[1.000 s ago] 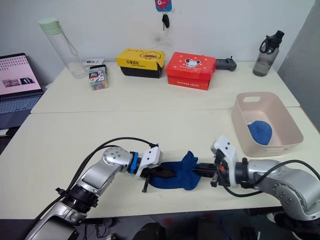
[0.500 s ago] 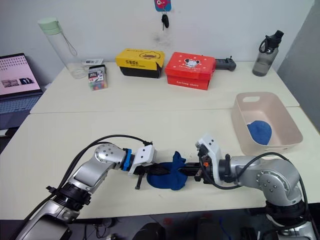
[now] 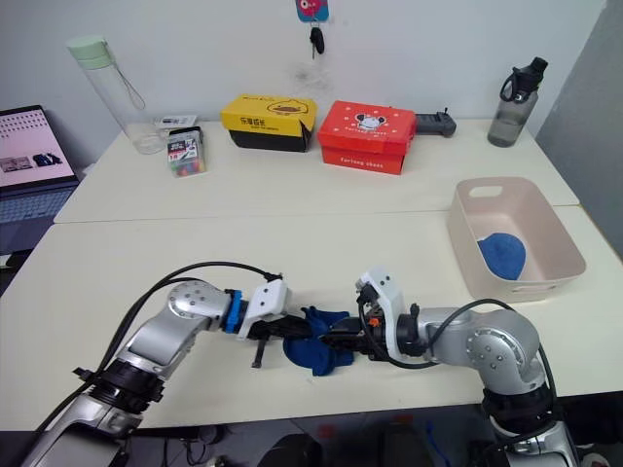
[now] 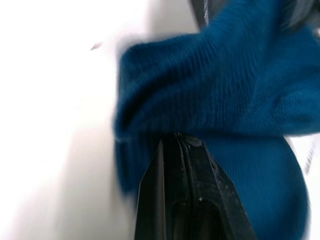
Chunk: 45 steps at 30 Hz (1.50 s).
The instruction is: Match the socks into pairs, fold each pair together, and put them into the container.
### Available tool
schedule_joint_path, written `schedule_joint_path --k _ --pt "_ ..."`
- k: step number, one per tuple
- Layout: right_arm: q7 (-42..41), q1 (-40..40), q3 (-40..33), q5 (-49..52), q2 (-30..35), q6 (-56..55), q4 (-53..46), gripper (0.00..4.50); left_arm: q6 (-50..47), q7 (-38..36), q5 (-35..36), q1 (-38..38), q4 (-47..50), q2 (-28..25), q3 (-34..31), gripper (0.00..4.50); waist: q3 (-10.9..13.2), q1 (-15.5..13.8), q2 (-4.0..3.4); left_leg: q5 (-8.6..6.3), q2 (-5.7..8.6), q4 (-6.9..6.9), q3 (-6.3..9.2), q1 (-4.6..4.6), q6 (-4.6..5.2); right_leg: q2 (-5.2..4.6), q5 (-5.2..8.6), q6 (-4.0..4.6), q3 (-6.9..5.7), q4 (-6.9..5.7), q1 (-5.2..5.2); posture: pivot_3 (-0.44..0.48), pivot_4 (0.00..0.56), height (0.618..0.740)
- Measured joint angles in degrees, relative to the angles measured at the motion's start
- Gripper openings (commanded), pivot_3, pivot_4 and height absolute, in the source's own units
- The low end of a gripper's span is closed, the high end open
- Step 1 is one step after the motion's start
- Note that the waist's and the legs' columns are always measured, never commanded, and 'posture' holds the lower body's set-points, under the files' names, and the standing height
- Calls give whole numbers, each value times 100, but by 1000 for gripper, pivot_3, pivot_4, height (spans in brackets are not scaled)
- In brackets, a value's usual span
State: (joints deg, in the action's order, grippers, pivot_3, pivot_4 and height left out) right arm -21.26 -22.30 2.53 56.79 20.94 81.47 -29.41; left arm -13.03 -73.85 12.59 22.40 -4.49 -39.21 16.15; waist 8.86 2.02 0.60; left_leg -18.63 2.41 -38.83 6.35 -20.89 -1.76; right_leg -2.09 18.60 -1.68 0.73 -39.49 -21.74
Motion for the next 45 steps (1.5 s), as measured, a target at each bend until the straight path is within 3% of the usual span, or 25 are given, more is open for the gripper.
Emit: schedule_joint_path --k 4,6,9,12,19,26,31,38,45 --pt "4 -136 -347 392 140 168 -175 4249 -443 62 253 -66 -1 -348 -543 0 2 -16 -1 -3 0 0 1 -2 5 0 0 0 -1 3 -2 0 150 740" --pt "-7 -140 -391 466 248 129 -213 4249 -582 84 361 -7 -11 -452 -816 0 2 -28 -1 -3 1 -1 1 -4 6 -1 0 0 -3 5 -1 0 150 740" --pt "-67 -136 -193 -25 646 -368 -272 3590 -720 64 534 154 38 -562 -1095 0 3 -33 -1 -3 4 -1 -2 -5 5 -3 0 0 -1 6 -1 0 150 740" --pt "-240 -124 209 -649 850 -984 -235 2546 -831 -1 648 239 357 -521 -1075 0 3 -19 -1 0 2 0 -5 -5 0 -2 0 -1 0 5 -2 0 150 740" --pt "-750 -63 1380 -1830 1011 -2159 87 87 -899 -232 715 276 955 -203 -427 0 4 -17 0 1 2 -2 -11 -5 -2 -1 0 0 5 1 -3 0 150 740" --pt "-1444 -33 2184 -2319 1058 -2577 404 35 -519 269 -68 306 -11 240 70 0 5 -22 2 1 3 -4 -9 -5 -2 -1 0 -1 3 4 -3 0 150 740" --pt "-1885 165 2396 -2695 1427 -2940 594 35 -385 330 -217 386 -110 313 158 0 2 -35 4 2 4 -6 -7 -2 -3 -3 0 0 2 6 5 0 150 740" --pt "-2278 904 1988 -2832 1969 -3434 237 35 -158 303 -107 291 -195 314 17 0 -2 -38 8 1 2 -6 -1 1 -2 -3 0 -1 -4 9 11 0 150 740" --pt "-2237 683 1167 -2187 1684 -2953 -47 35 -318 -50 419 422 613 156 -305 0 5 -35 9 2 1 -5 -2 -6 -4 -2 0 0 -2 12 5 0 150 740"
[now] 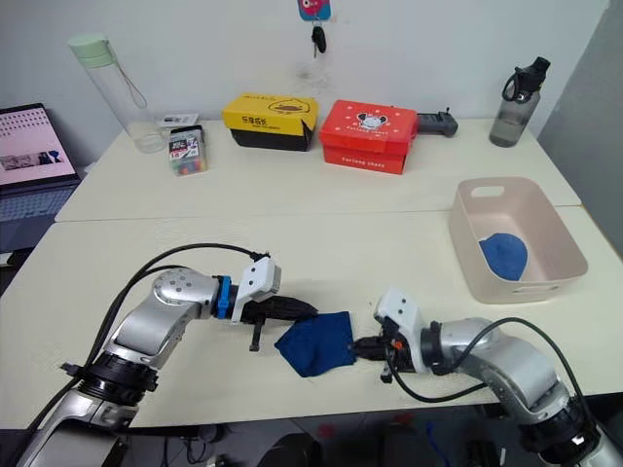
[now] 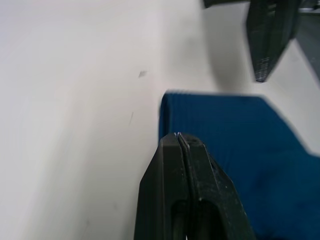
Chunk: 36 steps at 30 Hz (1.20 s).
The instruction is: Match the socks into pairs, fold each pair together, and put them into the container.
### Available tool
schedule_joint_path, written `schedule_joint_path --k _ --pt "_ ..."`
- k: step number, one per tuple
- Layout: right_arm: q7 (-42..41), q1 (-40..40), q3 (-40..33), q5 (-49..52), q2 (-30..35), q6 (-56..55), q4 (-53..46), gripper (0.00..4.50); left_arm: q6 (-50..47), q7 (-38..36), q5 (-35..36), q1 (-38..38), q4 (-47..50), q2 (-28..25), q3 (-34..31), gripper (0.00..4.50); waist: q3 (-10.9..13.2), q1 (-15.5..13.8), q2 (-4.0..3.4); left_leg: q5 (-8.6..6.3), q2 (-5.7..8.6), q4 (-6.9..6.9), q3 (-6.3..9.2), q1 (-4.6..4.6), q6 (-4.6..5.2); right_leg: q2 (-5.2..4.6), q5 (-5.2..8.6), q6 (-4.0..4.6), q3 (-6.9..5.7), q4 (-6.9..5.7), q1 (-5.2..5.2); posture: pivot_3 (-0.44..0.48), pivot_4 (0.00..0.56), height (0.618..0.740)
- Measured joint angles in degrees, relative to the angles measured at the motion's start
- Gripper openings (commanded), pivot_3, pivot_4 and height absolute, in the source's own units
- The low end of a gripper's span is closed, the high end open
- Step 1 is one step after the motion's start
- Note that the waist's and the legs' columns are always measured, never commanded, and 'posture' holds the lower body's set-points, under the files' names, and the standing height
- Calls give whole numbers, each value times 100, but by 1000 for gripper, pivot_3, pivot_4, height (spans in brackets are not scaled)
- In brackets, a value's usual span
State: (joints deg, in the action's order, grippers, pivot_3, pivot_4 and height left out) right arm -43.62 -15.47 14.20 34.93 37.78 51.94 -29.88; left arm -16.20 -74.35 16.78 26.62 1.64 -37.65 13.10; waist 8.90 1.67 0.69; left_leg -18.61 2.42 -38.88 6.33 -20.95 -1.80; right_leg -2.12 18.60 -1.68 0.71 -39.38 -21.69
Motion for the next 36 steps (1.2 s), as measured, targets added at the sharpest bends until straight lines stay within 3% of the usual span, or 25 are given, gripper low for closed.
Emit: schedule_joint_path --k 5,13,18,27,36 --pt "200 -364 -83 3 -297 199 54 35 -462 -408 234 -146 525 -397 49 0 1 18 -2 0 -1 5 -1 4 0 2 0 0 1 -5 -2 0 150 740" --pt "592 -671 973 -960 -1004 -107 999 35 -186 -453 -216 -309 -73 -230 638 0 1 4 -2 1 2 0 -5 -3 -1 1 0 0 4 -6 -9 0 150 740" --pt "640 -672 1067 -1321 -1077 -329 1179 35 -100 -420 -306 -321 -232 -196 656 0 0 8 -3 1 2 -1 -5 3 -1 1 0 0 5 -12 -7 0 150 740" --pt "513 -418 549 -1301 -845 -517 1174 35 34 -387 -264 -437 -313 -210 576 0 -1 5 -3 0 1 0 -3 6 0 2 0 0 4 -14 -4 0 150 740" --pt "615 -148 -184 -1086 -842 -508 462 35 -632 -321 207 -25 57 -332 -49 0 0 2 -3 0 1 0 -5 0 0 1 0 0 4 -10 -6 0 150 740"
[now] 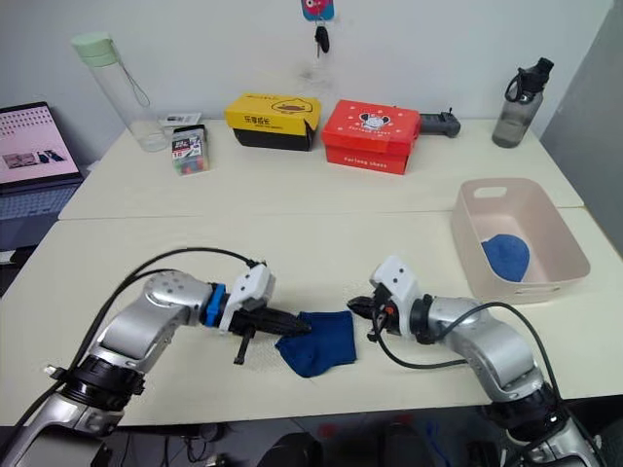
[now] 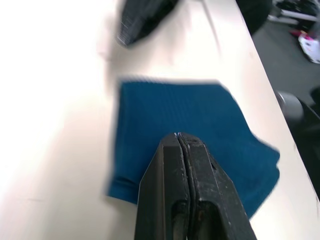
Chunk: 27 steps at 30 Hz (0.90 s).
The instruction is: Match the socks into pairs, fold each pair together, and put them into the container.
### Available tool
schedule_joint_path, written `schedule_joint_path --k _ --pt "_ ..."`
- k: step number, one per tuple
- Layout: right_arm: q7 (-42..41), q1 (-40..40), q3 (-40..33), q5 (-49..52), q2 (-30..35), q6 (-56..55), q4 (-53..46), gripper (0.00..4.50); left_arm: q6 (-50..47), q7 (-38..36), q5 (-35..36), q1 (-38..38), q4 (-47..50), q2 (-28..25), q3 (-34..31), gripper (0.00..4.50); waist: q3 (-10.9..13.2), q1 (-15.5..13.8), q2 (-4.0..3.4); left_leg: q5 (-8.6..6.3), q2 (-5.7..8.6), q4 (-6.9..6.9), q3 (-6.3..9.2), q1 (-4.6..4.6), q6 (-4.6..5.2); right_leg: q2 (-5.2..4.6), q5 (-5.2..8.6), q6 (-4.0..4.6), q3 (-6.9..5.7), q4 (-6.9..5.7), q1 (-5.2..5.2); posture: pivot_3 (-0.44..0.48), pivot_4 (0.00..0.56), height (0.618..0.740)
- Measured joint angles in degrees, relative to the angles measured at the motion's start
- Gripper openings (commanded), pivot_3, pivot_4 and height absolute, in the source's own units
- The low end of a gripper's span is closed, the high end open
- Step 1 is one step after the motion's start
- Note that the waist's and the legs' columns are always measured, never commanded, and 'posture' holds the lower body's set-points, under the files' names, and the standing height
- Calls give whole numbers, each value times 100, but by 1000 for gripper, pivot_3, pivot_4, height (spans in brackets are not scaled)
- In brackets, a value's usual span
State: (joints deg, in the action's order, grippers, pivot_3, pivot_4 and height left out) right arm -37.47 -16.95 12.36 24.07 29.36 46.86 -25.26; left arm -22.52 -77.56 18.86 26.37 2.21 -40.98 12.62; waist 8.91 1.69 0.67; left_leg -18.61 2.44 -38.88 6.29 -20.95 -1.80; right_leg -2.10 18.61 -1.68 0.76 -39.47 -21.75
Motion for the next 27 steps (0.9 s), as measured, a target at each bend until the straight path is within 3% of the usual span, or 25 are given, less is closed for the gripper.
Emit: schedule_joint_path --k 8,12,20,27 --pt "370 61 -244 105 218 784 -241 35 479 -63 -498 -163 -570 103 494 0 0 3 0 0 0 1 -1 0 -1 1 0 0 1 -1 -2 0 150 740" --pt "203 248 -480 704 233 1433 -353 946 1006 -117 -656 -176 -715 42 530 0 0 -1 0 0 -1 2 0 2 0 0 0 0 1 0 1 0 150 740" --pt "463 238 -1195 1833 -444 3445 -163 3756 1301 -172 -662 -386 -768 -153 377 0 -4 20 -5 -5 -3 6 -1 8 8 1 0 0 4 -6 1 0 150 740" --pt "903 -132 -1674 1997 -1404 4415 270 3756 1347 -167 -678 -430 -761 -160 348 0 -12 31 -11 -9 -4 9 -2 13 16 4 0 0 7 -9 0 0 150 740"
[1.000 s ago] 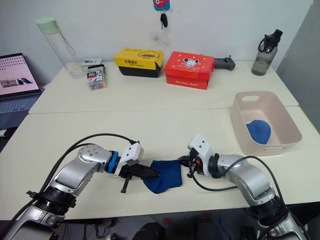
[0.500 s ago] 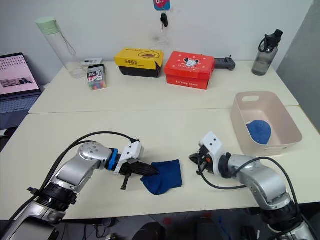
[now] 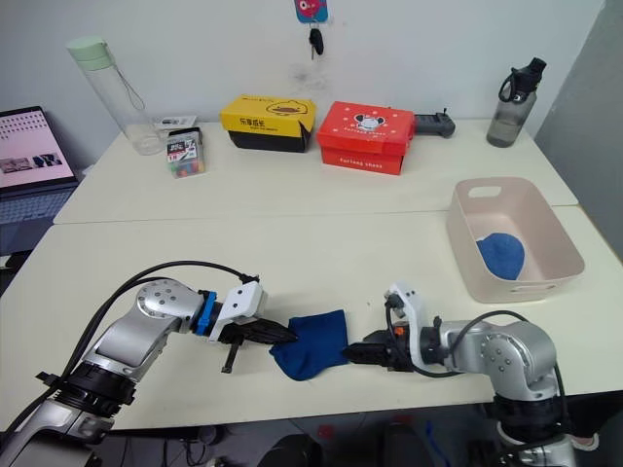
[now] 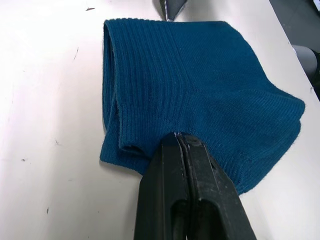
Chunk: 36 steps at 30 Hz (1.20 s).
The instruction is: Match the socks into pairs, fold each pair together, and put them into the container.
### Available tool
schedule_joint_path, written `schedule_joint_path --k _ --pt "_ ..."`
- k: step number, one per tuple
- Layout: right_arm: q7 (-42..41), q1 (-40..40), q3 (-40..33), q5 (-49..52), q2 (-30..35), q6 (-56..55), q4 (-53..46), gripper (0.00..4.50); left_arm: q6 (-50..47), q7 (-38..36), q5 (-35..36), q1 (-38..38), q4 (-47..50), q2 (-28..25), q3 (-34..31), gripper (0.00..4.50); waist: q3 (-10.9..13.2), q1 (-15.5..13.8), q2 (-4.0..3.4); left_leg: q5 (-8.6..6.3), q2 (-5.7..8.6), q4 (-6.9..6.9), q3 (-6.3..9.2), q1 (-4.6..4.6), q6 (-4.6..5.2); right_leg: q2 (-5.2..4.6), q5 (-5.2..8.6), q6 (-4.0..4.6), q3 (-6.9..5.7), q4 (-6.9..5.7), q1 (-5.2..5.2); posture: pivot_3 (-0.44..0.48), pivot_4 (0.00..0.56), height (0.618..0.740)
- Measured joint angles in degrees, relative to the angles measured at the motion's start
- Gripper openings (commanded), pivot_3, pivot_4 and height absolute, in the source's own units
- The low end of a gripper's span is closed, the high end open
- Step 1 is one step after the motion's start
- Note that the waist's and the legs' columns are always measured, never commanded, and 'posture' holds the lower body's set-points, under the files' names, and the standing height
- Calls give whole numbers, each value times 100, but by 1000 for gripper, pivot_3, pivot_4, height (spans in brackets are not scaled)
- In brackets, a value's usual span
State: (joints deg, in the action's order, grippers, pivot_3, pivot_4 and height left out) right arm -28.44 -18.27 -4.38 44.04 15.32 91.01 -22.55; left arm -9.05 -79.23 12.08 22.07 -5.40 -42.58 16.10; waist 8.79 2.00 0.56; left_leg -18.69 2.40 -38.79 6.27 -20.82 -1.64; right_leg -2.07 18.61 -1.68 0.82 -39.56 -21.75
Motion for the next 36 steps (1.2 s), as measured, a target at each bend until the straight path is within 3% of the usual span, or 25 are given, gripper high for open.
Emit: schedule_joint_path --k 10,13,22,28,32,36 --pt "376 -344 201 -240 -1024 -236 771 3756 65 40 -76 6 -54 6 -2 0 -29 50 -14 0 0 1 1 7 1 3 0 0 3 -14 -3 0 150 740" --pt "382 -391 276 -253 -1100 -339 947 3179 56 62 -76 -1 -42 7 -2 0 -32 55 -19 -1 0 0 1 6 1 2 0 0 2 -15 -4 0 150 740" --pt "360 -377 461 -215 -1073 -413 988 26 11 95 -72 -8 -6 7 -2 0 -32 54 -21 -1 0 0 2 2 1 2 0 0 4 -15 -8 0 150 740" --pt "367 -13 530 -227 -572 -575 241 7 -812 200 273 189 75 272 -81 0 -27 -11 -20 -1 7 -7 2 -18 2 -4 0 0 2 -8 -19 0 150 740" --pt "351 116 -119 -41 -7 -783 -767 7 -2082 719 920 990 270 824 -485 0 -21 -50 -11 6 11 -27 10 -61 -10 -4 0 -1 -6 -21 -49 0 150 740" --pt "300 -140 -1114 239 869 -949 -1399 0 -2589 1157 1219 1865 574 1303 -683 906 -21 -9 -10 9 10 -21 -5 -59 -15 -3 0 -1 2 -19 -50 0 150 740"
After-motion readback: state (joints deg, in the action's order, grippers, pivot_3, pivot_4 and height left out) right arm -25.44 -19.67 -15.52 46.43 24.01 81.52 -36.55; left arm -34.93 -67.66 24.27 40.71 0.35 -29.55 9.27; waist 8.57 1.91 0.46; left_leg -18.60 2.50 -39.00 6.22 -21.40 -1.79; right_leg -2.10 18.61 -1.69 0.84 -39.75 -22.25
